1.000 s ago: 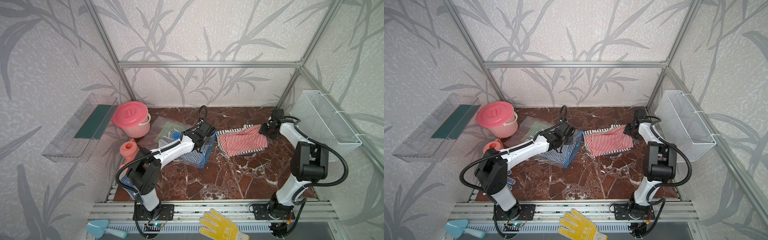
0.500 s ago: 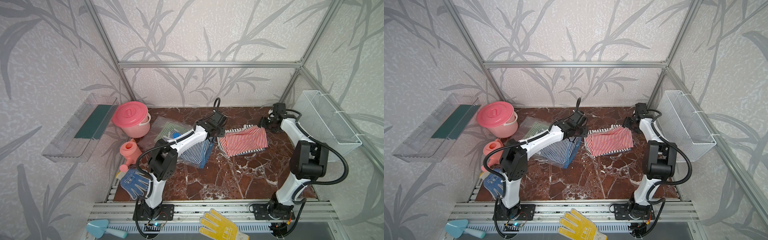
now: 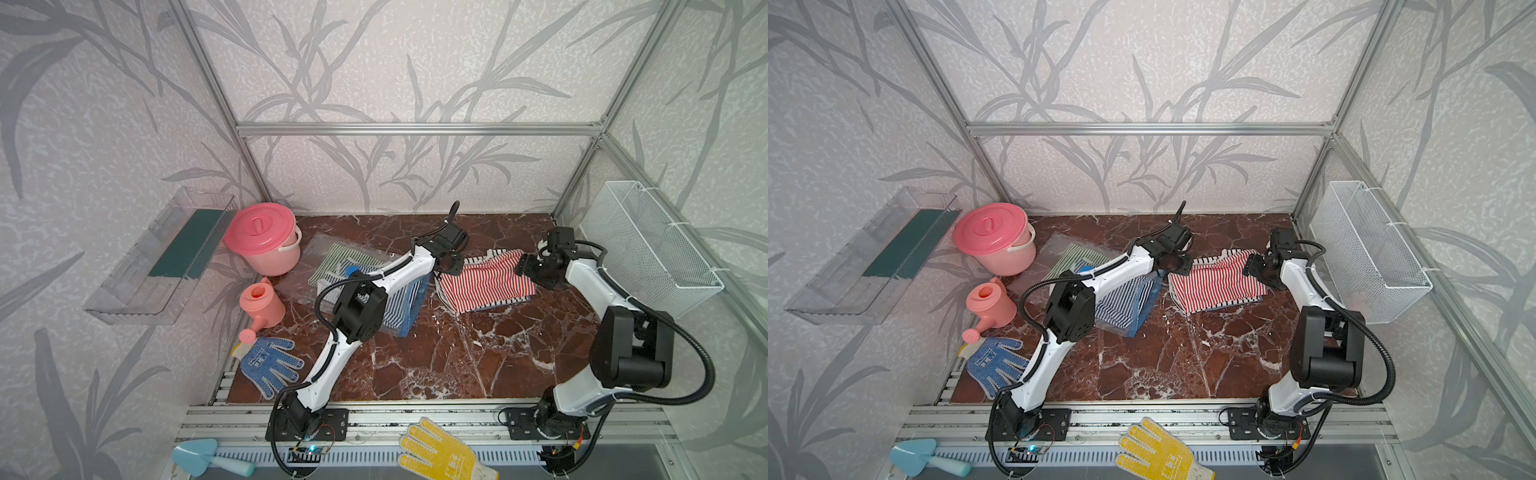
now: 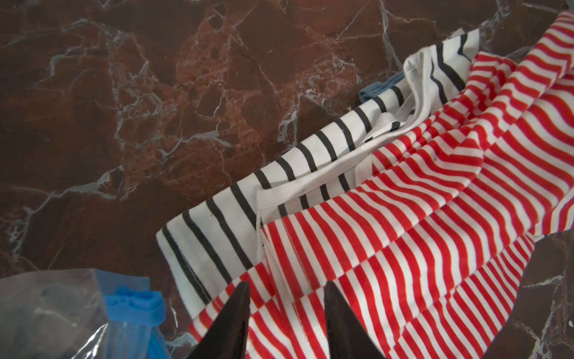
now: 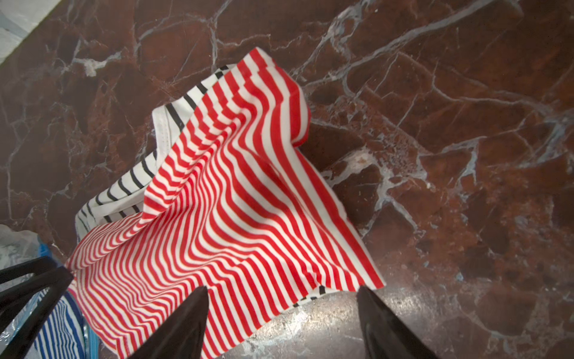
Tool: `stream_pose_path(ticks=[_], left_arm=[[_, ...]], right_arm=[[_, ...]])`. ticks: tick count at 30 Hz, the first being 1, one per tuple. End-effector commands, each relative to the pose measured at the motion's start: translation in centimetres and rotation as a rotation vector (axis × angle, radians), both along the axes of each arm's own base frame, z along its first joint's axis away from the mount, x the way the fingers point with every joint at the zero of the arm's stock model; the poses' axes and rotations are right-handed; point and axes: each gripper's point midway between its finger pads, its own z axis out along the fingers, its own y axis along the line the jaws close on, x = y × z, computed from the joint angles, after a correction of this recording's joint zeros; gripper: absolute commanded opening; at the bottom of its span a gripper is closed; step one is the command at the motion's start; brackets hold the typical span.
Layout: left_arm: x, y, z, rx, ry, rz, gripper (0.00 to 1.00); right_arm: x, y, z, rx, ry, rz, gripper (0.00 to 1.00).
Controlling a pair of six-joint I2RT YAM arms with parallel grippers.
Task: Take the tank top out of the vacuum bag
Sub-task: Take out the tank top from the vacuum bag, then adjust the tank top.
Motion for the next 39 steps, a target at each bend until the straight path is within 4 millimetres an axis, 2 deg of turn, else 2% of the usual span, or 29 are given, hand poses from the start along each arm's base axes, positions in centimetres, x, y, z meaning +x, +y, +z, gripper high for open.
stream_pose_path(ticks=[1, 4, 10, 12, 15, 18, 21, 23, 27, 30, 34, 39], left_arm=[[-0.3, -0.6, -0.8, 0.026, 0.011, -0.043, 0.41], [0.4, -0.6, -1.4, 0.049, -0.003, -0.032, 0.39], [1.4, -0.8, -2.4, 0.074, -0.021, -0.023, 0.14], [1.5, -1.0, -2.7, 0.075, -0.019, -0.022, 0.00], [1.7, -0.9, -2.9, 0.079, -0.023, -0.013, 0.00], [2.2, -0.6, -2.1, 0.092, -0.049, 0.001, 0.00], [3.5, 0.3, -0.7, 0.103, -0.099, 0.057, 0.00], [4.7, 1.6, 0.3, 0.118, -0.141, 0.137, 0.00], [6.6, 3.5, 1.2, 0.114, -0.171, 0.234, 0.00], [7.8, 4.3, 0.9, 0.106, -0.184, 0.282, 0.00], [8.8, 4.2, -0.1, 0.124, -0.213, 0.290, 0.00], [7.7, 2.6, -1.5, 0.106, -0.127, 0.186, 0.00]], right_arm=[[-0.1, -0.1, 0.5, 0.012, -0.027, -0.017, 0.76], [-0.6, 0.2, 0.0, 0.023, -0.010, -0.015, 0.76], [-1.6, 0.1, -0.7, 0.017, -0.004, -0.033, 0.75], [-1.7, 0.0, -0.8, 0.013, -0.002, -0.034, 0.75], [-1.8, 0.1, -1.0, 0.018, 0.007, -0.031, 0.75], [-2.0, -0.1, -1.3, 0.011, 0.015, -0.034, 0.75], [-2.3, -0.4, -1.8, -0.007, 0.036, -0.044, 0.75], [-2.5, -0.6, -2.2, -0.015, 0.050, -0.050, 0.75], [-2.6, -1.0, -2.7, -0.041, 0.071, -0.056, 0.75], [-2.4, -1.2, -3.3, -0.047, 0.083, -0.057, 0.75], [-2.0, -1.3, -4.4, -0.042, 0.114, -0.056, 0.75], [-1.1, -1.3, -5.2, -0.031, 0.118, -0.055, 0.75]])
